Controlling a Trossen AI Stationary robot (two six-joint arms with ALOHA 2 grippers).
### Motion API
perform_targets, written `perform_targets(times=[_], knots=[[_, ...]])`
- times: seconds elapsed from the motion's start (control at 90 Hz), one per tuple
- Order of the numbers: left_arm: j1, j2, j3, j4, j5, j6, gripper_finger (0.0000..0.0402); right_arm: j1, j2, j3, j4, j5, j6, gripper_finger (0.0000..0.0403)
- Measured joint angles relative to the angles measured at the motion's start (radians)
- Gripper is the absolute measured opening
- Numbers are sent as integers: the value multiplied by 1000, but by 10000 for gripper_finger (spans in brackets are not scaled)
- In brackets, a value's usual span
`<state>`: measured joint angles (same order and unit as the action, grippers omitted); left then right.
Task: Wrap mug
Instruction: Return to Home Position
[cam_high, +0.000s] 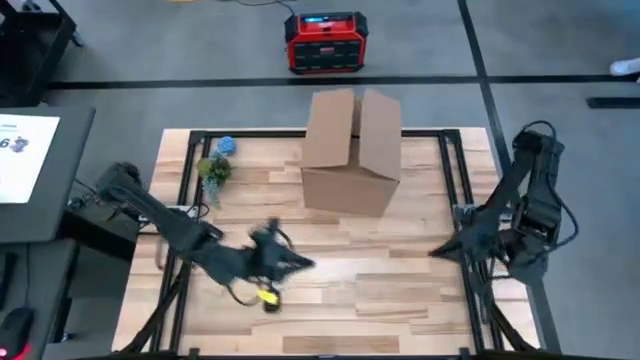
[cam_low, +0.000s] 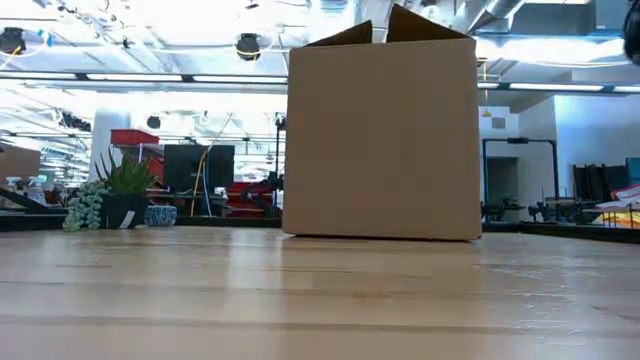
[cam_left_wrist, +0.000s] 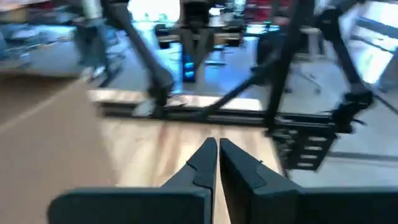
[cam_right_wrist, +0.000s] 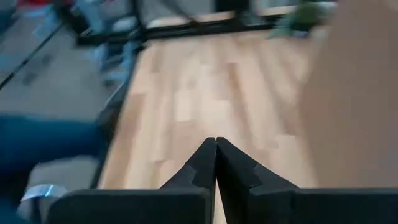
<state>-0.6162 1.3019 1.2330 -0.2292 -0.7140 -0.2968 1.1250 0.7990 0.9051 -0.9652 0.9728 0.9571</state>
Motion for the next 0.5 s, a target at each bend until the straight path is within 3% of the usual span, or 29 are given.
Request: perform_targets(times=[0.111,0.222,0.344,0.5], knots=[[-2,-156,-192,21,-23,-99,0,-20,-120,-128,-65,21,168,0],[18,-281,-401,122,-26,-186,0,-56,-248,-249,-22,21,216,0],[60,-393,-603,290,-12,-195,0,-98,-387,-355,69,21,163,0],[163,-541,-813,462,82,-190,0,-156,-558,-452,186,21,19,0]])
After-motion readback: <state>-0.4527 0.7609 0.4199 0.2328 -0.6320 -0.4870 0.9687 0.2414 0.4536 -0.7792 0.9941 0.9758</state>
